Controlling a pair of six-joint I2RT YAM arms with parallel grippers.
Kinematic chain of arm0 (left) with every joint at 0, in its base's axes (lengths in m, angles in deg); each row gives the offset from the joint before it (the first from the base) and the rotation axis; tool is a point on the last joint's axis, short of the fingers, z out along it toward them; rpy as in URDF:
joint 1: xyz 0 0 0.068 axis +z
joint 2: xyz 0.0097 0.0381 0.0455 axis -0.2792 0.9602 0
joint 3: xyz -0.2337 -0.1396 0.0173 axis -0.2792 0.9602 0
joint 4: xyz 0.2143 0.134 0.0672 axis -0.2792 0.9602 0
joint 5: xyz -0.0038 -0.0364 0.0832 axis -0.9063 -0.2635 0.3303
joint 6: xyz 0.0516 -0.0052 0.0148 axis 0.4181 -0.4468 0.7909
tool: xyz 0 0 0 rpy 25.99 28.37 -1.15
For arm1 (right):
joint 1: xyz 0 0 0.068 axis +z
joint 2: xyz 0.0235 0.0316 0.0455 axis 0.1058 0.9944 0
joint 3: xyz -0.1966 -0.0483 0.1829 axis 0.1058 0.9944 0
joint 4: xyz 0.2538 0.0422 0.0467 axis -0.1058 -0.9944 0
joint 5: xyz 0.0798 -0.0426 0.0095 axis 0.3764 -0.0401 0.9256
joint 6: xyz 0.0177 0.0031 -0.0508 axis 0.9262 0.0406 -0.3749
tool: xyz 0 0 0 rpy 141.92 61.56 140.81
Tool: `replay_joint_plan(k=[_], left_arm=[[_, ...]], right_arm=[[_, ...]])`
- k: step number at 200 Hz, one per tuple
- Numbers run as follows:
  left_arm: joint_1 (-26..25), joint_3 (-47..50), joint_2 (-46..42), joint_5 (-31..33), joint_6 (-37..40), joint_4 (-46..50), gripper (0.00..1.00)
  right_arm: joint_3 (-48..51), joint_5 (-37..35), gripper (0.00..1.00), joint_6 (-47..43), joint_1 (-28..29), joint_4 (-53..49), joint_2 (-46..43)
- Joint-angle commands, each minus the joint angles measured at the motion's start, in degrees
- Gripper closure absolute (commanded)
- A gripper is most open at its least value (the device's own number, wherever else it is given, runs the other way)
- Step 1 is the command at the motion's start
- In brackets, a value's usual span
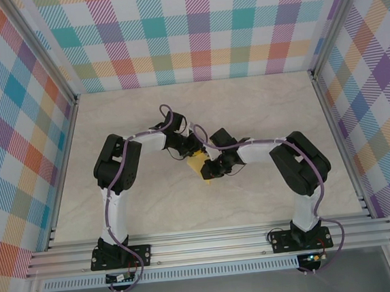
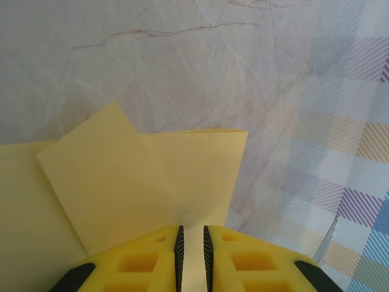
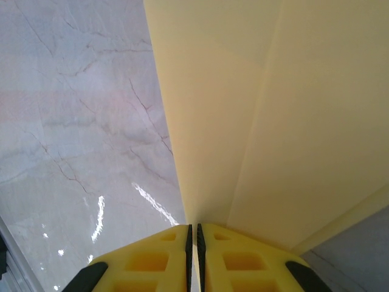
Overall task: Fold a paper plane with a square sheet of paper (fold left side to right side)
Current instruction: Fourth fold the wing at the center of the table.
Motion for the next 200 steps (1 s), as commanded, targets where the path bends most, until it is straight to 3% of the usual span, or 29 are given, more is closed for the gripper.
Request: replay_joint_plan(k=[1, 166, 200], left_arm=[[0.6, 1.8, 3.2, 4.8, -0.2, 3.5, 0.82], [0.6, 1.7, 3.0, 4.3, 0.0, 3.5, 0.82], [0.7, -0.3, 1.7, 1.6, -0.1, 3.9, 0.80]], right_arm=[[3.0, 2.5, 0.88, -1.9, 2.3, -13.6, 0.3], [5.2, 5.6, 0.88, -4.4, 3.5, -19.5, -1.7], [6.1, 6.0, 0.87, -2.9, 2.1, -17.1, -7.9]])
